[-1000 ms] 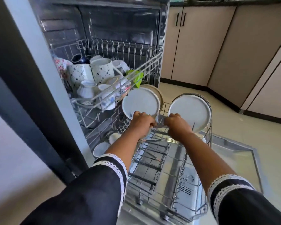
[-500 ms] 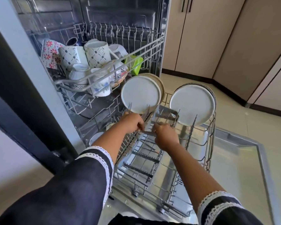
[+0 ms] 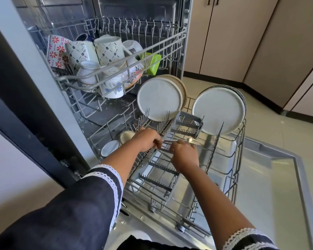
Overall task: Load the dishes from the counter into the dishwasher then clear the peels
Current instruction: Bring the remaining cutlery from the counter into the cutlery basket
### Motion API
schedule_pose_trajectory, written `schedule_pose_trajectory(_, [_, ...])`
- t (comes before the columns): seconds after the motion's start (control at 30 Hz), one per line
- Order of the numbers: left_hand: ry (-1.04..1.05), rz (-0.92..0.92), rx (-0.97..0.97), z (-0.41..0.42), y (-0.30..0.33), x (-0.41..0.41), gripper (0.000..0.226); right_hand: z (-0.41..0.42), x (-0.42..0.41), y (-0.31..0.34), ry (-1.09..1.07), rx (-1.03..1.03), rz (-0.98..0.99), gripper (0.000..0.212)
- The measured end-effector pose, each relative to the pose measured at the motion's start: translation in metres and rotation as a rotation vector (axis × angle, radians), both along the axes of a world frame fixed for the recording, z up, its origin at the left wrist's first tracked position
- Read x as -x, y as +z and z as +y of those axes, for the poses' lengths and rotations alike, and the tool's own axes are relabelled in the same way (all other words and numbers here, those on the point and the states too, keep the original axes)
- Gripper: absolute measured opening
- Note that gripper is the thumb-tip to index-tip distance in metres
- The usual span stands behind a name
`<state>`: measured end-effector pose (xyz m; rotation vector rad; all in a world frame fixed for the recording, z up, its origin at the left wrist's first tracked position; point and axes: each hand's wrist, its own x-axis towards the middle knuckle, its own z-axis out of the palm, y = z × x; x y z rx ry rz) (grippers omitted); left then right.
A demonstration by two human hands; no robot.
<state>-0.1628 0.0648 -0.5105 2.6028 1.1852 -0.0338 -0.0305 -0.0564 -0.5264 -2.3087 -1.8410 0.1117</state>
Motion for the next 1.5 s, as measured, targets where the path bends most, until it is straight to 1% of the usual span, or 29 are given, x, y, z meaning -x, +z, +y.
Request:
schedule_pose_trajectory(0.17, [-0.020, -0.031, -0.031, 0.003, -0.007, -0.008, 0.019, 0.003, -0.009, 0.006, -0.076, -0.024, -0.072, 0.032])
schedule_pose_trajectory(0.33, [-0.051, -0.089, -0.043, 0.004, -0.006, -0.019, 0.017, 0.006, -0.017, 0.012, -0.153, -0.051, -0.047, 0.029])
schedule_pose_trajectory(0.5, [-0.036, -0.157, -0.057, 0.010, 0.002, -0.024, 0.019, 0.010, -0.021, 0.013, -0.188, -0.095, -0.038, 0.032])
schedule_pose_trajectory(0.63, [-0.026, -0.104, -0.054, 0.007, -0.005, -0.030, 0.015, 0.011, -0.021, 0.012, -0.186, -0.047, -0.074, 0.030])
schedule_pose_trajectory(0.77, [0.027, -0.074, -0.012, 0.004, -0.024, -0.035, 0.020, 0.010, -0.022, 0.006, -0.164, 0.013, -0.116, 0.029])
schedule_pose_trajectory(0.87, [0.087, -0.141, 0.049, 0.000, -0.030, -0.038, 0.012, 0.010, -0.025, 0.004, -0.159, 0.028, -0.123, 0.028])
schedule_pose_trajectory(0.93, [0.091, -0.148, 0.021, -0.002, -0.032, -0.038, 0.013, 0.010, -0.027, 0.004, -0.162, 0.028, -0.113, 0.028])
schedule_pose_trajectory(1.07, [0.028, -0.094, -0.059, -0.005, -0.031, -0.038, 0.017, 0.012, -0.028, 0.002, -0.160, 0.025, -0.099, 0.028])
schedule_pose_trajectory(1.17, [0.014, -0.104, -0.105, -0.007, -0.030, -0.038, 0.017, 0.013, -0.030, 0.001, -0.180, 0.012, -0.072, 0.027])
schedule_pose_trajectory(1.4, [0.057, -0.118, -0.163, -0.013, -0.037, -0.037, 0.010, 0.018, -0.034, -0.004, -0.246, -0.034, 0.020, 0.027])
schedule_pose_trajectory(1.5, [-0.014, -0.076, -0.216, -0.014, -0.036, -0.037, 0.011, 0.020, -0.036, -0.006, -0.262, -0.051, 0.072, 0.022])
